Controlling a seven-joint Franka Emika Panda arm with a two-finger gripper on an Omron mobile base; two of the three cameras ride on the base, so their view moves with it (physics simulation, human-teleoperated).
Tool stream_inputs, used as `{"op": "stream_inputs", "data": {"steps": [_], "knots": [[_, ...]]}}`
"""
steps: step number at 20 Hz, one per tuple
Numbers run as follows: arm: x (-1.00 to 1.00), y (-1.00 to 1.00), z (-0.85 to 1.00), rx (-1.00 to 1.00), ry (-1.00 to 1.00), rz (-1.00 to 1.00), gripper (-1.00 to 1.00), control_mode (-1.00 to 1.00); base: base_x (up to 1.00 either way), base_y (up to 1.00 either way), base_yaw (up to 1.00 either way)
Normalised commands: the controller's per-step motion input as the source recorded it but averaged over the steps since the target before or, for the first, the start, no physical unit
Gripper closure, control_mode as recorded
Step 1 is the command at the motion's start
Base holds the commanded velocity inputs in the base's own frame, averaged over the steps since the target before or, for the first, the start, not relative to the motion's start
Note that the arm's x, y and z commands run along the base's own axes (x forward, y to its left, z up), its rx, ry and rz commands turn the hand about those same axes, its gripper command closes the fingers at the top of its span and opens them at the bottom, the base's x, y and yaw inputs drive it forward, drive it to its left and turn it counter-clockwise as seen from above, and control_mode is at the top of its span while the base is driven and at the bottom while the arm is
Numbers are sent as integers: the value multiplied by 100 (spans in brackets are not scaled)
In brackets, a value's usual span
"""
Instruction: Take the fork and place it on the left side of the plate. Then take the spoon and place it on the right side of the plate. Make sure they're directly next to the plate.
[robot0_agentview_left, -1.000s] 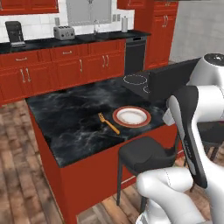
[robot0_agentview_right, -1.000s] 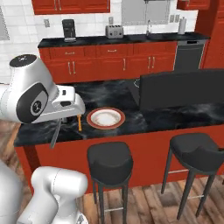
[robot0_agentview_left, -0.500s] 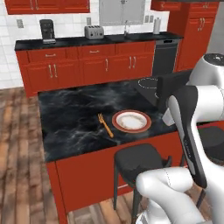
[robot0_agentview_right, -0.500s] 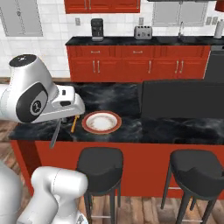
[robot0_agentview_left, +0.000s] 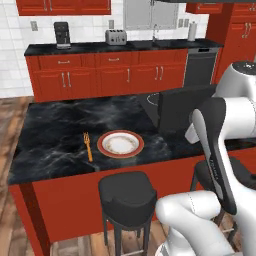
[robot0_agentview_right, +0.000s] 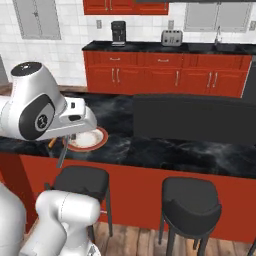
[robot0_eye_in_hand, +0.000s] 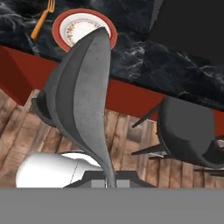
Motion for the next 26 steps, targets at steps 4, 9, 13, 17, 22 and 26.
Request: {"op": "stream_inputs", "data": {"steps": [4, 9, 13, 17, 22, 26], "knots": [[0, 0, 0, 0, 0, 0, 100, 100, 85, -43, 14], [100, -5, -37, 2, 12, 5, 100, -100, 0, 0, 0], [74, 23, -55, 0, 11, 0, 100, -100, 0, 0, 0], [58, 36, -58, 0, 11, -3, 100, -100, 0, 0, 0], [58, 23, -49, 0, 7, -8, 100, -100, 0, 0, 0], [53, 1, -42, 0, 3, -7, 100, -100, 0, 0, 0]]}}
